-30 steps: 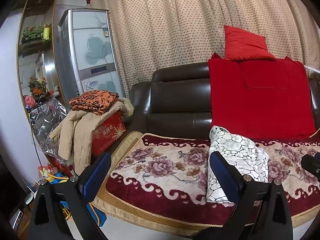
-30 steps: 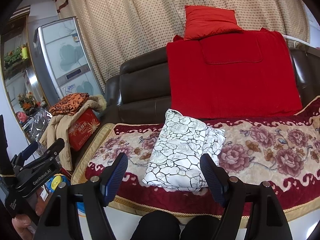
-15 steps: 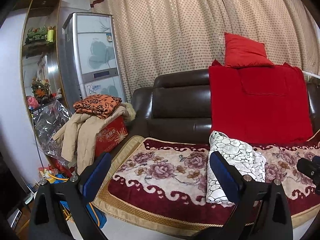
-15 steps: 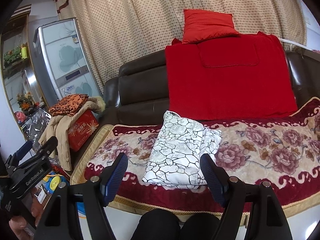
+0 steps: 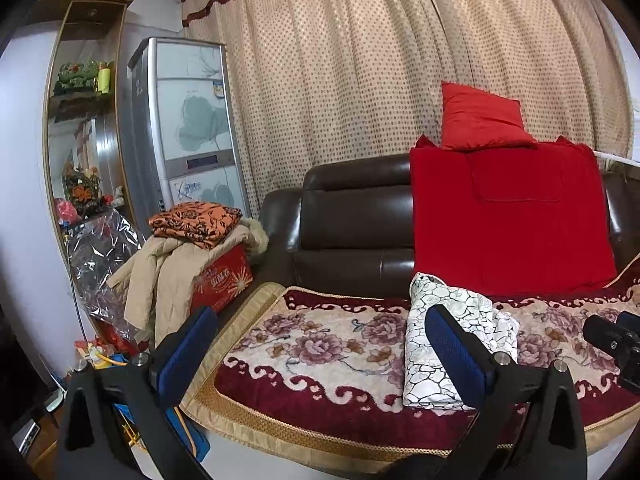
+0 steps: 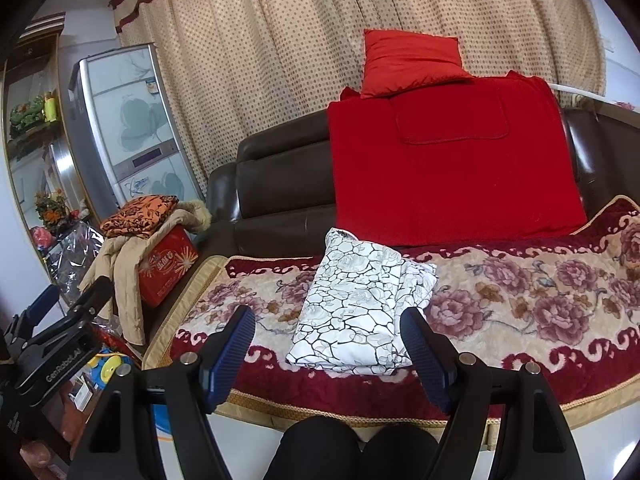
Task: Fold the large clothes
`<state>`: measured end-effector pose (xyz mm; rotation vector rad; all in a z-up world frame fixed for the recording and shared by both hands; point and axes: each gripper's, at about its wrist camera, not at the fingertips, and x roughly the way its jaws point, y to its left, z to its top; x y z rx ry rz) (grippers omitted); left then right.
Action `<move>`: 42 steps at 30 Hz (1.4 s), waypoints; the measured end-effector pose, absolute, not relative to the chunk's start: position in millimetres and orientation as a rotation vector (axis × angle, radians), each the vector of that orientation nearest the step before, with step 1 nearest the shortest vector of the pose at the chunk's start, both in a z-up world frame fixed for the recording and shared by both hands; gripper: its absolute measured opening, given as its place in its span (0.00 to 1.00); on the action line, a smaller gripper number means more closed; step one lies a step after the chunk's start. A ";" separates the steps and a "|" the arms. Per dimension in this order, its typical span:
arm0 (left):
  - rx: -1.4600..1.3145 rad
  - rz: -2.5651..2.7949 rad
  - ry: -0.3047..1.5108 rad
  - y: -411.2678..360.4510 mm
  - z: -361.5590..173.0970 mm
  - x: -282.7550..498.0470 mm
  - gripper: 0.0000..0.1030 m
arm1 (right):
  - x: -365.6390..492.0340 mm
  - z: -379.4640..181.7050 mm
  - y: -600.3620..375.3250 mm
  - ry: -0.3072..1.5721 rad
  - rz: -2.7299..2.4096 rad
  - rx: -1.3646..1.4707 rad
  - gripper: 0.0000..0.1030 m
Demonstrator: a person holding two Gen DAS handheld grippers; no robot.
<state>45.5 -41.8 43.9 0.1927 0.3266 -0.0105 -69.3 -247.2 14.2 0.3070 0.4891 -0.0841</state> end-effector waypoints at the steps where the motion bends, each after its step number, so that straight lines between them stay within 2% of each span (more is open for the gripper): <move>1: 0.193 -0.017 0.327 -42.7 44.2 44.2 1.00 | -70.8 14.4 -247.7 0.487 -0.092 0.306 0.76; 16: 0.217 -0.049 0.367 -60.2 31.3 49.4 1.00 | -66.8 8.2 -260.7 0.501 -0.115 0.337 0.76; 42: 0.282 -0.043 0.520 -76.6 -26.0 134.0 1.00 | 14.7 -48.8 -284.6 0.673 -0.127 0.398 0.76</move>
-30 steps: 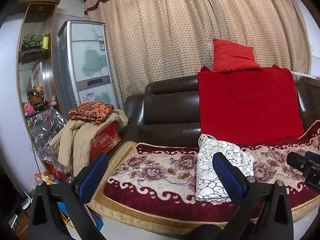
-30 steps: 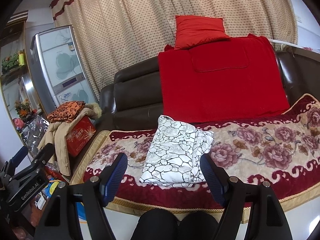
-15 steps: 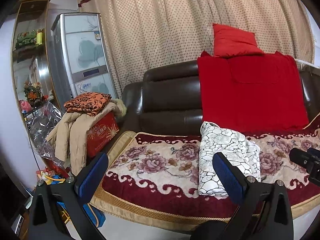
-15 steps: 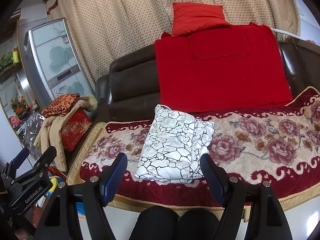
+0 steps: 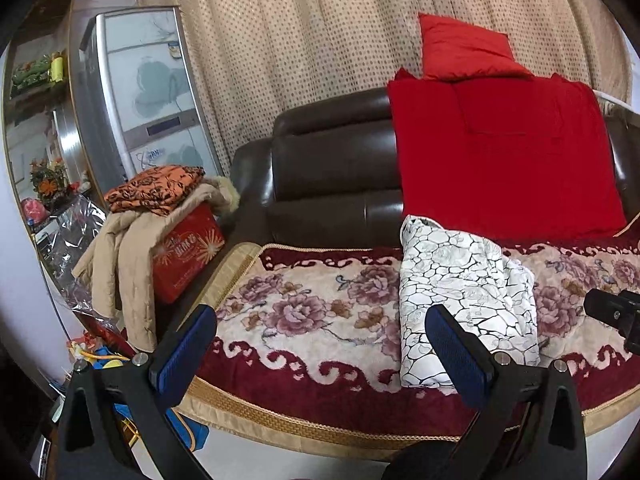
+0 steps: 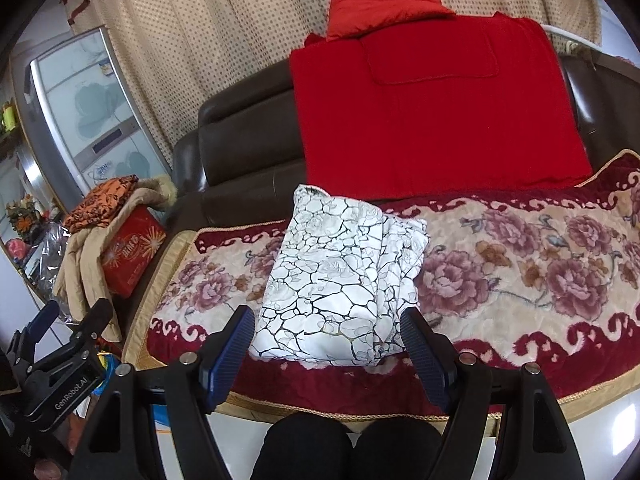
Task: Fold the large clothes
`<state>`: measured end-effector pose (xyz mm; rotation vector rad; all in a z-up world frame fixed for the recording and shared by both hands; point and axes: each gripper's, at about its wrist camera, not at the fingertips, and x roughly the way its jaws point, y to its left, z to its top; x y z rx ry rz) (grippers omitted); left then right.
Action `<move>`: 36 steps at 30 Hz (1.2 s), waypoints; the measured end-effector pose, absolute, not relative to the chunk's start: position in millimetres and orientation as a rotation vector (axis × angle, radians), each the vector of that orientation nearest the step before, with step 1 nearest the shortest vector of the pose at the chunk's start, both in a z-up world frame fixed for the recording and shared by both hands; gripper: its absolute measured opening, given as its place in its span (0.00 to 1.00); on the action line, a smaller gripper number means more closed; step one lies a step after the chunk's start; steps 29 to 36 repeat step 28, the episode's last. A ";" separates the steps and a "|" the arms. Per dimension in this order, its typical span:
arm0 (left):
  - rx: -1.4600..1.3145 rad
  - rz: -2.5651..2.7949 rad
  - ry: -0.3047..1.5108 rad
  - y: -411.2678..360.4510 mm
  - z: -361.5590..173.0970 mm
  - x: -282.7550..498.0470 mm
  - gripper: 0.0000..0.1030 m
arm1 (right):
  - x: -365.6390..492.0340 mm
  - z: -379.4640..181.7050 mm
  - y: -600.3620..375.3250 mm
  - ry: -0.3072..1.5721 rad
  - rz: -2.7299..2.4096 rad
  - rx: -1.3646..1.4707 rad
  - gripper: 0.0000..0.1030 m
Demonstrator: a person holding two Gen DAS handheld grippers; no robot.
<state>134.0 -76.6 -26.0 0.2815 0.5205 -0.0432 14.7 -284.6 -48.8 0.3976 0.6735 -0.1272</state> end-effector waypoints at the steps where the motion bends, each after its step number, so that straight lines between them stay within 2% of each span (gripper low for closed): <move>1: 0.278 -0.046 0.526 -75.4 -28.5 137.5 1.00 | 17.3 -50.1 -283.1 0.679 -0.127 0.397 0.76; 21: 0.244 -0.154 0.575 -53.6 -49.2 168.2 1.00 | 71.8 -62.5 -231.7 0.732 -0.064 0.299 0.76; 28: 0.198 -0.189 0.629 -55.6 -60.4 199.4 1.00 | 94.3 -71.6 -240.8 0.748 -0.065 0.310 0.76; 36: 0.198 -0.189 0.629 -55.6 -60.4 199.4 1.00 | 94.3 -71.6 -240.8 0.748 -0.065 0.310 0.76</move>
